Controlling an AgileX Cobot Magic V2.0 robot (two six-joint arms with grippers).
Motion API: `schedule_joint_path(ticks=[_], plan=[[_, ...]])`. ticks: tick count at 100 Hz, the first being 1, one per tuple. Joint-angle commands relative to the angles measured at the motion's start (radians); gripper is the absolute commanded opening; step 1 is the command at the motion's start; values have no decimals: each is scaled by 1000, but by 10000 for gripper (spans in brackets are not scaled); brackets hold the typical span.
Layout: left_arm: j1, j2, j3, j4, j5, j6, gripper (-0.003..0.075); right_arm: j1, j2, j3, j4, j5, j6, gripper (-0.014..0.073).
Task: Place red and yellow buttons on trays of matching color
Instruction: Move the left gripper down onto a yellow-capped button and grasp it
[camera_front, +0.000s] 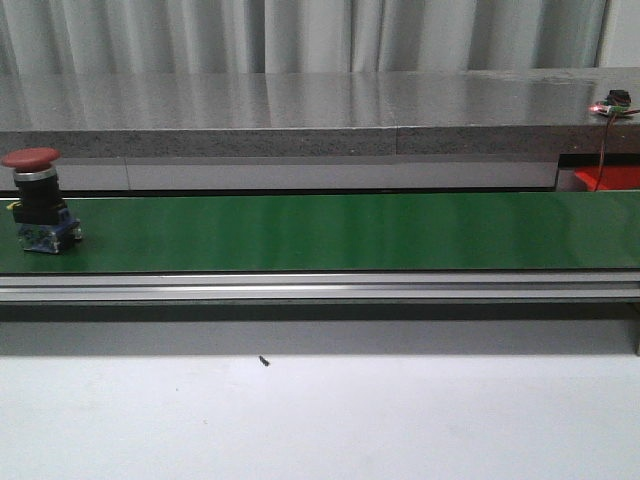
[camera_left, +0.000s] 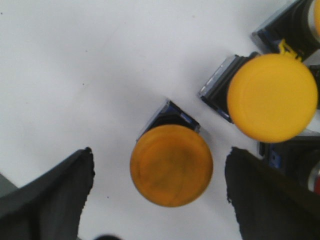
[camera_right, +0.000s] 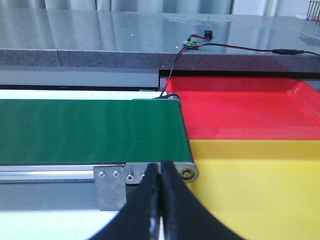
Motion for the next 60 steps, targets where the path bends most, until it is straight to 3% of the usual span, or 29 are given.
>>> schedule_joint_path(ticks=[1,13,37,60], plan=[[3,-29,-28,-8,-49,-1,532,1,-18,-19,-1,-72,-8,-67],[3,-20,-28,-8,-75,-1,456,1,-18,-19,-1,-72,-8,-67],[3,-23,-28,-6,-81,-1,150,1,-18,-19,-1,-72,-8,-67],[3,-103,-28,3,-19,-1,123,1,-18,-19,-1,-72,-8,-67]])
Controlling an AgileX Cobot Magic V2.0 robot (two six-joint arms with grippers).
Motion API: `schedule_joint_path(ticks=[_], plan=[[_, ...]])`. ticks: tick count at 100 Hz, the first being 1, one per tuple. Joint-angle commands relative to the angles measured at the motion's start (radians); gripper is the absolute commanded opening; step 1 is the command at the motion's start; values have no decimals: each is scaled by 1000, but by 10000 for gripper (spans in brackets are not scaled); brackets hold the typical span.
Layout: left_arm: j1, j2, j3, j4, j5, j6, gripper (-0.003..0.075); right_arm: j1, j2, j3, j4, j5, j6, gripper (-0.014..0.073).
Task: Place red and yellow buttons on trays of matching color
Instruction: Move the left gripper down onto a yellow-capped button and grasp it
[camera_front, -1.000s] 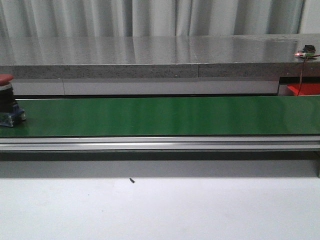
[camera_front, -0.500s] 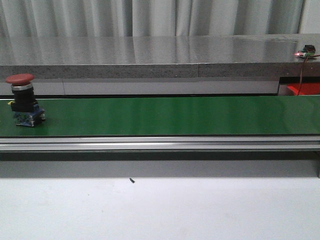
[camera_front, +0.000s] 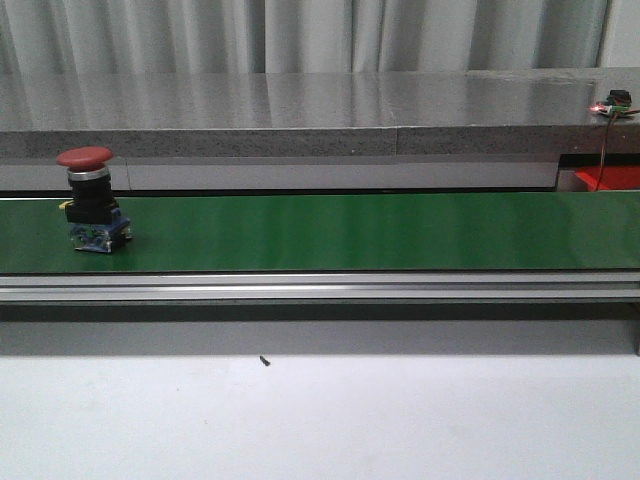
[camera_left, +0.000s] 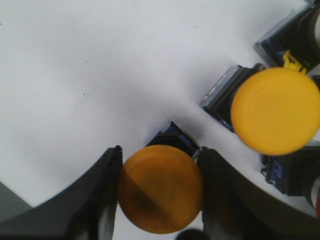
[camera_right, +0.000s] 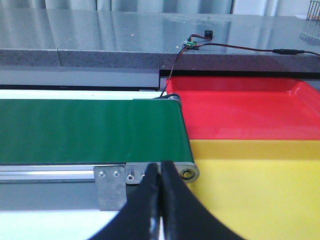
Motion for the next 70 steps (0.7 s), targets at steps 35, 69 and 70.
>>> schedule_joint_path(ticks=[35,69,70], plan=[[-137,-320,-101,22,74,22,123,1,-18,-19,-1,-72,-8,-67],[-360,-257,-154,22,81,22,123,1,-18,-19,-1,-72,-8,-67],[-362,-253,-154,22,81,22,123,1,-18,-19,-1,-72,-8,-67]])
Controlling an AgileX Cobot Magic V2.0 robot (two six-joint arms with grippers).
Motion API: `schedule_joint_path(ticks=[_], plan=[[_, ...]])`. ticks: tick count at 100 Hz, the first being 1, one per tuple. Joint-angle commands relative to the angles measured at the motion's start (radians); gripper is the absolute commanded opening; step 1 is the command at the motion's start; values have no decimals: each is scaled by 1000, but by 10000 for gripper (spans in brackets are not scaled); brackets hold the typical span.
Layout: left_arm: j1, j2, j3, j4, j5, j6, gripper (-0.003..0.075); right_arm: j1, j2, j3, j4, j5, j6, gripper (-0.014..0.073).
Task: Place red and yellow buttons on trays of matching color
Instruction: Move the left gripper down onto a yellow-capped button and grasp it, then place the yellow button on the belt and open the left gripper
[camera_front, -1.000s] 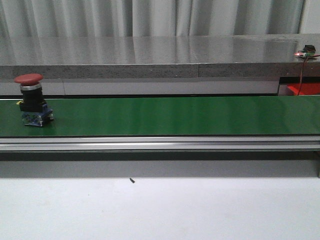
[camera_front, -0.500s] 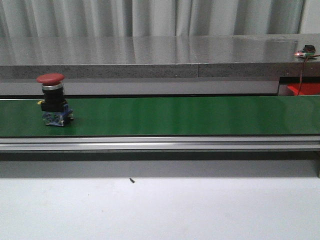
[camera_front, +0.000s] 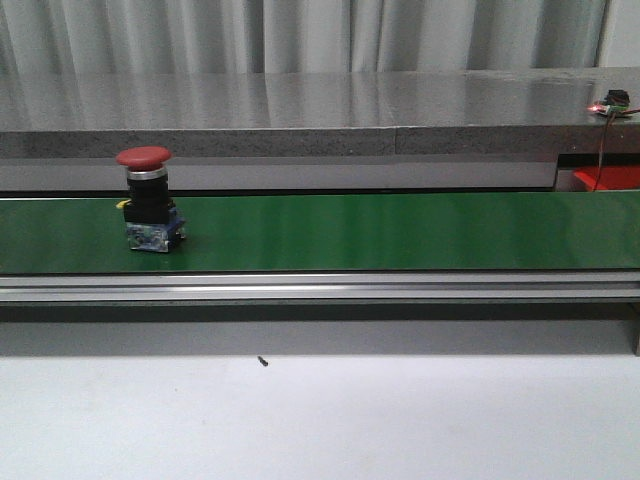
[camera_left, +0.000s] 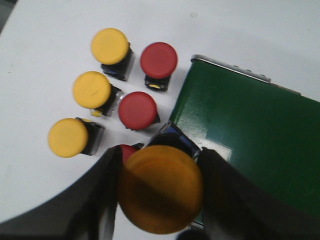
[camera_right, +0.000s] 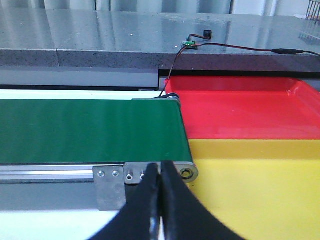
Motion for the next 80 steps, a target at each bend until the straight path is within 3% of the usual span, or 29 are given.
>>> schedule_joint_path(ticks=[1,34,44,63,80], plan=[[-33,-7,-33,2,-35,2,123,1,-18,-19,-1,-72,-8,-67],[-90,97,-33,-3,-41,2,151,1,-18,-19,-1,-72,-8,-67],[-90,105,-33,-21,-41,4,254,1,-18,-19,-1,-72,-8,-67],[-90,99,-33,-40,-17,4,533,1,-18,-19,-1,-72,-8,-67],[-106,61,-33,-79,-12,28,553,1,-18,-19,-1,-72,-8,-67]])
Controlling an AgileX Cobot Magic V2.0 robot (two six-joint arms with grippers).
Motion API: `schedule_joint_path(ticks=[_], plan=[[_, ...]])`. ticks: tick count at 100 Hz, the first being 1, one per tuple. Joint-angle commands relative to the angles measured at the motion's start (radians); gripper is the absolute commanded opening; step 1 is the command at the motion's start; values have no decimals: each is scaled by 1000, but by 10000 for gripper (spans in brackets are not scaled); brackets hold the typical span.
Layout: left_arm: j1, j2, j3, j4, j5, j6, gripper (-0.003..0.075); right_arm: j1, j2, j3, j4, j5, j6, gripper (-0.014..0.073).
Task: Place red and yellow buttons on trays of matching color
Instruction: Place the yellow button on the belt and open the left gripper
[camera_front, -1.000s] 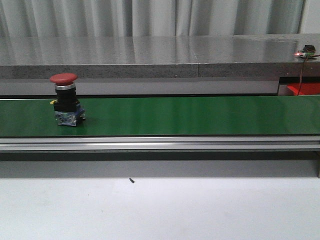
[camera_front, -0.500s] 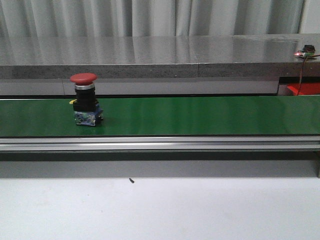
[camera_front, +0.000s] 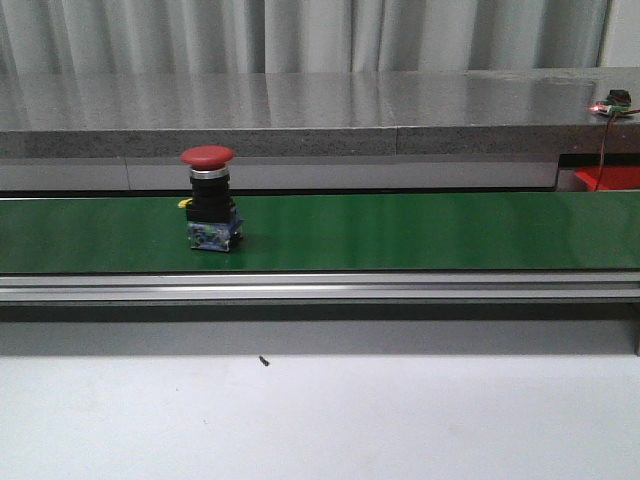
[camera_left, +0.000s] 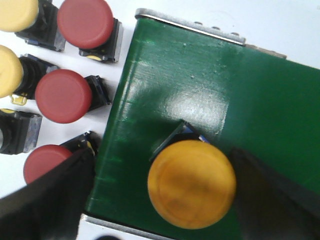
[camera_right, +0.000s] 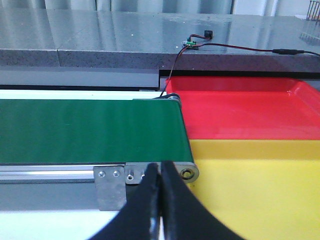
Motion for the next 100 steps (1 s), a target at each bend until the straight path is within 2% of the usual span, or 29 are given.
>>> schedule_joint_path(ticks=[1,15,27,34,41,42,54,100], plan=[[-21,-82,-31,-29,-21,18,552,1,-18,-19,-1,-72,-8,-67],[-81,-150,-31,-37,-21,17,524,1,-18,-19,-1,-72,-8,-67],[-136,-211,-26,-37,-21,17,437,1,-18,-19,-1,-72,-8,-67],[-160,-252,-16,-37,-11,17,336,1,-18,-19,-1,-72,-8,-67],[-178,-299,-1,-37,9,17,206,1,-18,-19,-1,-72,-8,-67],[-180,-309,3,-37,11,17,166,1,-18,-19,-1,-72,-8,-67],[-199,-404,51,-37,9,17,-19,1,-18,-19,-1,-72,-8,-67],[-230,-789,329,-67,-39,17,-20,1,-18,-19,-1,-72,-8,-67]])
